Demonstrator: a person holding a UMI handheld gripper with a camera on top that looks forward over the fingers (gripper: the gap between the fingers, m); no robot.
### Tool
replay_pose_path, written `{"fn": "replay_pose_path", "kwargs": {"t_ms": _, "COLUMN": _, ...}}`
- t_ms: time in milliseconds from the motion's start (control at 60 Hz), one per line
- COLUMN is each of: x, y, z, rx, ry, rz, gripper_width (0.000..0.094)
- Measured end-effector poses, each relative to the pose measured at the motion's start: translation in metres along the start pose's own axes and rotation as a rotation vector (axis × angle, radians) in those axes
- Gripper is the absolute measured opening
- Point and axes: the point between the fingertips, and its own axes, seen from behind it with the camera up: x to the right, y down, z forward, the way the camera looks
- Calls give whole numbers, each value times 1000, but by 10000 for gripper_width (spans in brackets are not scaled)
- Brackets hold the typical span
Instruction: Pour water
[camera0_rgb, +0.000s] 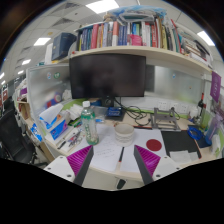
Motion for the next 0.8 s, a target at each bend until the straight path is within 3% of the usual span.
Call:
{"fn": "replay_pose_path", "kwargs": {"t_ms": 117, "x": -60, "y": -3, "z": 72, "rx": -8, "ry": -30, "rz": 36, "gripper_width": 848}}
{"fn": "replay_pose_path", "kwargs": {"t_ms": 517, "x": -93, "y": -35, "z": 225, "rx": 98, "ry": 162, "rz": 8, "gripper_width": 823}}
{"fn": "replay_pose_path", "kwargs": {"t_ms": 567, "x": -94, "y": -32, "z": 235, "rx": 107, "ry": 164, "rz": 21, "gripper_width": 740}}
{"fn": "replay_pose_path", "kwargs": {"t_ms": 633, "x": -92, "y": -31, "z": 240, "rx": 124, "ry": 164, "rz": 31, "gripper_width": 520}}
{"fn": "replay_pose_path", "kwargs": {"t_ms": 733, "x": -93, "y": -33, "z": 241, "rx": 141, "ry": 155, "rz": 32, "gripper_width": 462}}
{"fn": "replay_pose_path", "kwargs": {"t_ms": 800, "x": -92, "y": -33, "z": 243, "rx": 135, "ry": 152, "rz": 35, "gripper_width": 371}}
